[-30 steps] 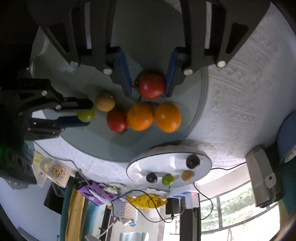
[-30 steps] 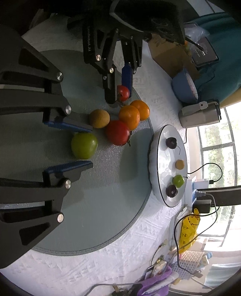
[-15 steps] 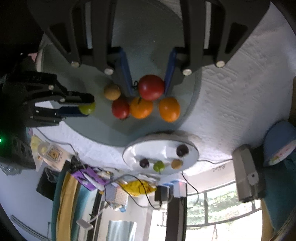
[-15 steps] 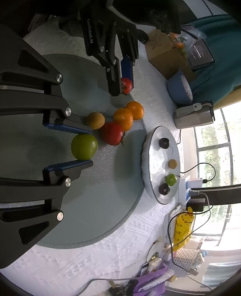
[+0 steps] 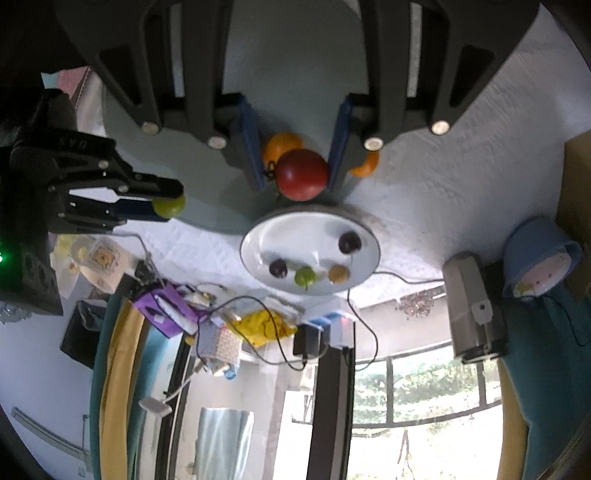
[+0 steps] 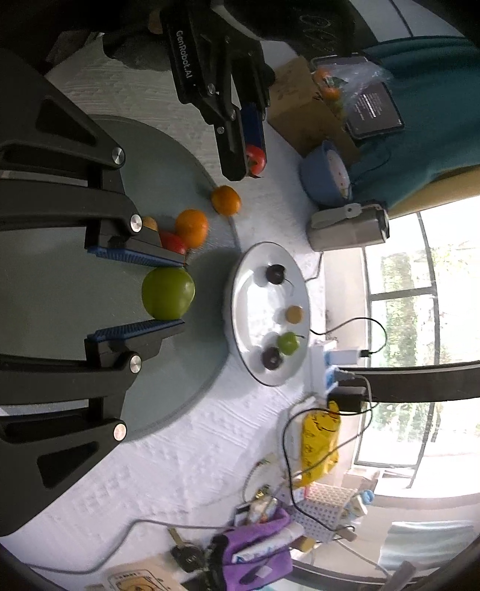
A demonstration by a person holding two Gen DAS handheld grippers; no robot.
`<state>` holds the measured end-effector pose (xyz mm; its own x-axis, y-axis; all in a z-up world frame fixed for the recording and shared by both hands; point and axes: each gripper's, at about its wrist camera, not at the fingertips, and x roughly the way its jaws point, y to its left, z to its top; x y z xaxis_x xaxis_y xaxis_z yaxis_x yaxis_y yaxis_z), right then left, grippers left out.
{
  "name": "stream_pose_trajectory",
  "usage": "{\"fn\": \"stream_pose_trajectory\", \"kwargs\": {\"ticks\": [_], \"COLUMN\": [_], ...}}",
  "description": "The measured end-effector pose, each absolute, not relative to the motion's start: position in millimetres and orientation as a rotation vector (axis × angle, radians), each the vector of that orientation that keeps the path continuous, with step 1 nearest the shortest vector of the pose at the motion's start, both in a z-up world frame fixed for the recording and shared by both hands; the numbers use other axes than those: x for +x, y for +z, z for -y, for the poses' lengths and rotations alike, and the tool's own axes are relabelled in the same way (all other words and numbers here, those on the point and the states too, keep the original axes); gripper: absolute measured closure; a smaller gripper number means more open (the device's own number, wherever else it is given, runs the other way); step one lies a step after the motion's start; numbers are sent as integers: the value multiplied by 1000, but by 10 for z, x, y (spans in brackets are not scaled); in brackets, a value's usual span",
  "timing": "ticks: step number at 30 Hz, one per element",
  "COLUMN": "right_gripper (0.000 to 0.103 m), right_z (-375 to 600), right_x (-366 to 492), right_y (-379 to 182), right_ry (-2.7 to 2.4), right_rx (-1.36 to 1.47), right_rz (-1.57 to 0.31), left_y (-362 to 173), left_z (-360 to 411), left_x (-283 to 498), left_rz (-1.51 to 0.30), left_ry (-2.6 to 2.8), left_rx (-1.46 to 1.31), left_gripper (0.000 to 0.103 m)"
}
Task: Organize fruits
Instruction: 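Carry the red tomato with the left gripper while the right carries the green apple to the plate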
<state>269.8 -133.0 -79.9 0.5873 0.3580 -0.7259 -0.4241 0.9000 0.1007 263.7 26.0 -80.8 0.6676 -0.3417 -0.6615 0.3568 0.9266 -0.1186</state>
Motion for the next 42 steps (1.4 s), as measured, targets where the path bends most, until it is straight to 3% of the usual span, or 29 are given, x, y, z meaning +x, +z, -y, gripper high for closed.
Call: {"fn": "stream_pose_trajectory", "kwargs": {"ticks": [29, 42], "right_gripper": [73, 73], "right_z": [1443, 1364], "right_x": [3464, 3908], "right_y": [-308, -429], "right_ry": [439, 457], "right_rx": [-121, -125], "right_rz": [-694, -714], "left_y": [-436, -697], "left_z": [-100, -22], "left_x": [3331, 3822], "left_rz": [-656, -716], "left_ry": [-251, -250], "left_rx": [-1, -16], "left_gripper": [67, 67]}}
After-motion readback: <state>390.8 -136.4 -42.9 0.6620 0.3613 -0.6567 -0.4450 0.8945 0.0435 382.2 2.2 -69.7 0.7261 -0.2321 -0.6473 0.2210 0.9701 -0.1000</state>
